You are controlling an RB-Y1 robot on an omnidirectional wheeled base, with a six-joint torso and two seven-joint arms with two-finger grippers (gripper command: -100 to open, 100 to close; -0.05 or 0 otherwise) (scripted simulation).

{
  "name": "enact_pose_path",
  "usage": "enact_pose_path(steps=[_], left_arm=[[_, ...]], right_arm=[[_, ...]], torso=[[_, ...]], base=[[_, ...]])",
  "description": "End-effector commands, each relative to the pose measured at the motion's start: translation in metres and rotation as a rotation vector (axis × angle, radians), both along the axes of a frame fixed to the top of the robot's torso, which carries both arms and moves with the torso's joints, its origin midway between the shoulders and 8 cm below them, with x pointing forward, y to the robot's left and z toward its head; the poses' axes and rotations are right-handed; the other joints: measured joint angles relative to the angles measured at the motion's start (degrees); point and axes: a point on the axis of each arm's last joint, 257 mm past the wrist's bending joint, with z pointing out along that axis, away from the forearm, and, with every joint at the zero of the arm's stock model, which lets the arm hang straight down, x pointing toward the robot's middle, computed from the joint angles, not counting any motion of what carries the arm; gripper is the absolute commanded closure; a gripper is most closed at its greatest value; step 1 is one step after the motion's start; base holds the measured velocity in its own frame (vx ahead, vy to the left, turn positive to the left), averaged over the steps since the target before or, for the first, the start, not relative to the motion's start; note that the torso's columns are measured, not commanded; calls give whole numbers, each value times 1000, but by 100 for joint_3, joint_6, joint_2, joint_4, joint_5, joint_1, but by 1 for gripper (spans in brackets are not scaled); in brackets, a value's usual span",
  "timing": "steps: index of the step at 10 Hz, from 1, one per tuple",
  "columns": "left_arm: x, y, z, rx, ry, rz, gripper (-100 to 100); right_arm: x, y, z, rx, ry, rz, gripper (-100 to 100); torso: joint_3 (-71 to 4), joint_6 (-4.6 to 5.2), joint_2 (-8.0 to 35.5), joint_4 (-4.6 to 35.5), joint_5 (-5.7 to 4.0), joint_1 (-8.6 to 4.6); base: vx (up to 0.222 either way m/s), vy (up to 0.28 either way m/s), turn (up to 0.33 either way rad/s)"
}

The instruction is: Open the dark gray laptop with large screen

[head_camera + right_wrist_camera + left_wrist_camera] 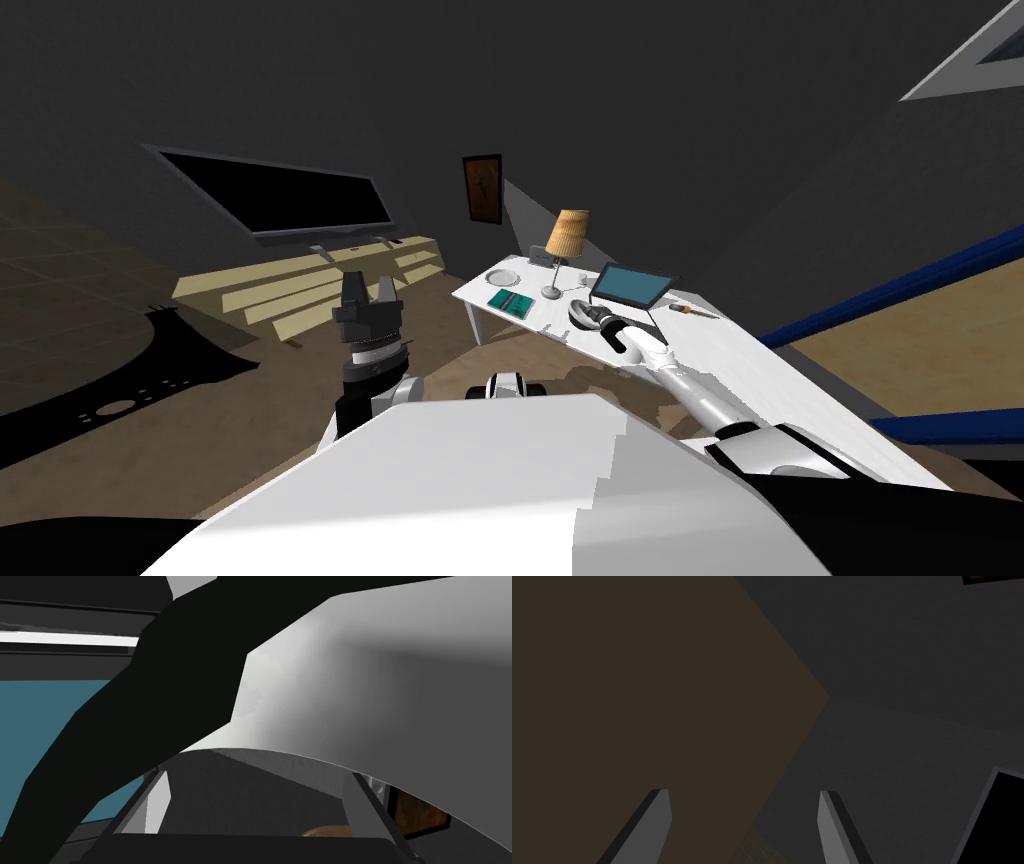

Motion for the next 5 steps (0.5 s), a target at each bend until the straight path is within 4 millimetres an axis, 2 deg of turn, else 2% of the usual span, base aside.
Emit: enact_pose_path(steps=[1, 2, 3, 4, 5], left_arm=[[0, 0, 0, 0, 0, 0, 0], [0, 0, 0, 0, 0, 0, 0], [0, 0, 0, 0, 0, 0, 0], [0, 0, 0, 0, 0, 0, 0], [0, 0, 0, 0, 0, 0, 0]], right_arm=[[-10, -74, 10, -192, 38, -98, -100], [-14, -83, 4, -208, 54, -112, -100], [-18, -112, 16, -297, 61, -146, -100], [-21, -119, 13, -301, 72, -159, -100], [-26, -147, 27, -381, 78, -194, -100]], torso=[[3, 4, 15, 13, 17, 19], [8, -5, 17, 17, 19, 25], [22, 25, 49, 26, 28, 30], [34, 17, 72, 40, 38, 40], [49, 30, 99, 49, 47, 55]], base=[[38, 41, 377], [48, 13, 132], [44, 16, 176], [31, 9, 100], [25, 14, 179]])
